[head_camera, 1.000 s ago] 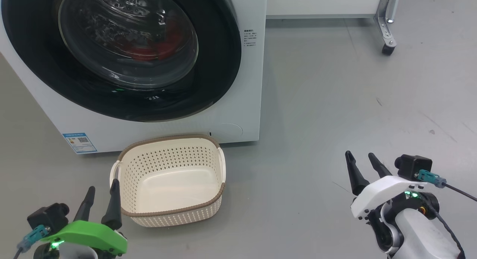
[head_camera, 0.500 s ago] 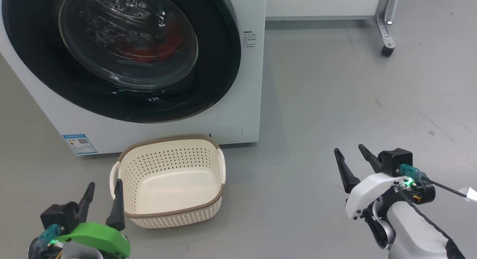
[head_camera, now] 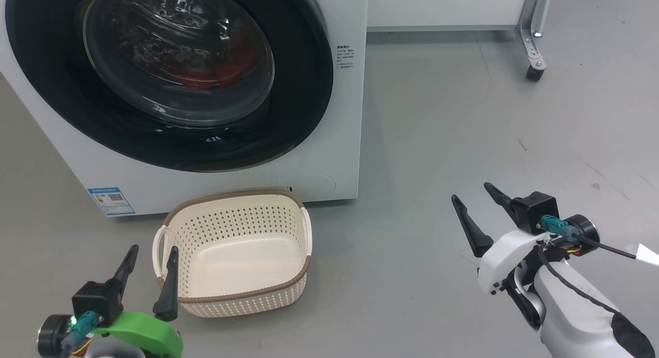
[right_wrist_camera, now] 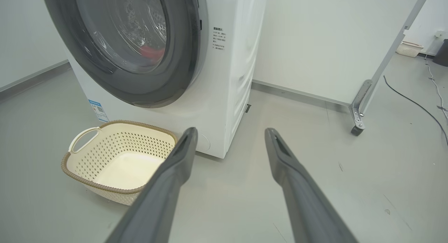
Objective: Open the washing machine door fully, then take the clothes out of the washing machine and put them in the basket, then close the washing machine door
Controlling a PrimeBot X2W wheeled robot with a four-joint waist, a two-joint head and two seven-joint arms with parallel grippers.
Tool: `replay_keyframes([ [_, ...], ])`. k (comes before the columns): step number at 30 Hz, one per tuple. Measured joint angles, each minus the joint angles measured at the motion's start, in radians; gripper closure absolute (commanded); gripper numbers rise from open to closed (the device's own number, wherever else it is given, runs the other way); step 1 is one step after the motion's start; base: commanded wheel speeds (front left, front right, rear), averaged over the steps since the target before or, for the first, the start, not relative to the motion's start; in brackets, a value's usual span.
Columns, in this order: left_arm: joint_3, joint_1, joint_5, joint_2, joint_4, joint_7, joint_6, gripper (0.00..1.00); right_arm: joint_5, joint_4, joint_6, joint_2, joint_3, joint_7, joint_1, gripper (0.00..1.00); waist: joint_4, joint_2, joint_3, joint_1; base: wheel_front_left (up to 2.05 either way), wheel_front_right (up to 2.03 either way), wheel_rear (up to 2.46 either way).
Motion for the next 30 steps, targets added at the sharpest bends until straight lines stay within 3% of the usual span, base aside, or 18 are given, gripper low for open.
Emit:
replay_keyframes([
  [11,0.07,0.0,0.011,-0.026,-0.005,-0.002,0.009,0.0,0.004,-0.023,-0.053,0.002,-0.082,-0.001,-0.009,0.0,0.001,0.0,0.002,0.0,0.0,0.0,0.0],
  [23,0.113,0.0,0.02,-0.044,-0.012,-0.002,0.009,0.0,0.009,-0.056,-0.063,0.017,-0.122,-0.001,-0.005,0.0,0.002,0.0001,0.012,0.0,0.0,0.0,0.0],
  [24,0.115,0.0,0.027,-0.045,-0.012,-0.002,0.009,0.0,0.009,-0.064,-0.063,0.02,-0.128,-0.001,-0.005,0.11,0.002,0.0,0.014,0.0,0.0,0.0,0.0],
  [25,0.116,0.0,0.028,-0.046,-0.012,-0.002,0.008,0.0,0.009,-0.069,-0.063,0.021,-0.132,-0.001,-0.005,0.32,0.002,0.0,0.015,0.0001,0.0,0.0,0.0],
  [26,0.117,0.0,0.03,-0.047,-0.012,-0.002,0.007,0.0,0.01,-0.074,-0.061,0.023,-0.139,-0.001,-0.005,0.6,0.003,0.0,0.016,0.0,0.0,0.0,0.0],
  [27,0.116,0.0,0.037,-0.048,-0.012,-0.002,0.007,0.0,0.01,-0.08,-0.061,0.023,-0.145,-0.003,-0.005,0.67,0.003,0.0,0.017,0.0,0.0,0.0,0.0],
  [28,0.116,0.001,0.045,-0.049,-0.012,-0.002,0.006,0.0,0.01,-0.085,-0.06,0.022,-0.151,-0.006,-0.005,1.0,0.004,0.0,0.019,0.0,0.0,0.0,0.0],
  [30,0.117,0.001,0.049,-0.05,-0.014,-0.002,0.001,0.0,0.011,-0.096,-0.06,0.022,-0.161,-0.008,-0.005,1.0,0.005,0.0,0.024,0.0,0.0,0.0,0.0],
])
